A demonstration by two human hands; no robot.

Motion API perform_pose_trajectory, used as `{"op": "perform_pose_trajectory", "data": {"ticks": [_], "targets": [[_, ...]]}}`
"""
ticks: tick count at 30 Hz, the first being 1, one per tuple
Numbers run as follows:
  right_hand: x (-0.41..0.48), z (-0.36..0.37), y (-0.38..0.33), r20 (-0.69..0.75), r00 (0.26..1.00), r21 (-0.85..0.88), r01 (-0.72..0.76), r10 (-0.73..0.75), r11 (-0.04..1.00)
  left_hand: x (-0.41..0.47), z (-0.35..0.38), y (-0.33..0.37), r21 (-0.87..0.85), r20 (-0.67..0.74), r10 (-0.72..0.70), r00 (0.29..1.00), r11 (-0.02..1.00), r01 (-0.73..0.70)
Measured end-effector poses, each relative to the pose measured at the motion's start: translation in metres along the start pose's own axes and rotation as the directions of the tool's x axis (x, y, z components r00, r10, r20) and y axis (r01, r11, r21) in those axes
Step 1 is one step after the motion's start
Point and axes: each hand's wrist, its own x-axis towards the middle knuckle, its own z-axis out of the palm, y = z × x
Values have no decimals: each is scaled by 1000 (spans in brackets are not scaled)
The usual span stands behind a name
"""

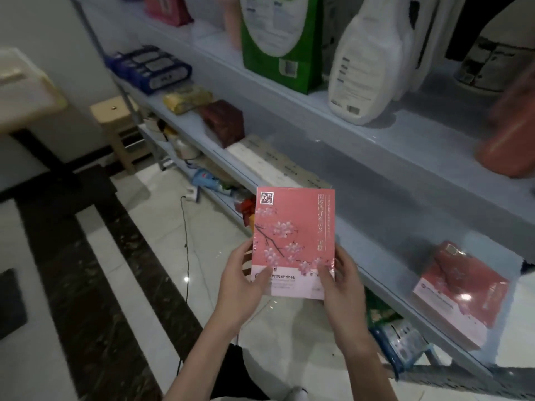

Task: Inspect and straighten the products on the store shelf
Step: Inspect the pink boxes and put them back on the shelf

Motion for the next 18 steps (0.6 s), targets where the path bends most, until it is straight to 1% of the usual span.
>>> {"op": "perform_pose_trajectory", "data": {"ticks": [3, 6, 11, 16, 18], "targets": [[26, 50, -3, 69, 997, -27, -21, 23, 999, 33, -38, -10, -1, -66, -7, 998, 1000, 7], [57, 107, -7, 91, 996, -31, -9, 12, 999, 75, -82, -15, -14, -119, -18, 993, 1000, 16], [109, 208, -20, 168, 986, -30, 12, -7, 999, 142, -163, -11, -53, -193, -11, 981, 999, 0], [154, 308, -25, 245, 969, -91, 63, -39, 994, 191, -240, -14, -83, -308, -35, 951, 996, 10], [171, 344, -26, 303, 953, -115, 68, -31, 991, 207, -267, -18, -107, -352, -68, 933, 994, 32]]}}
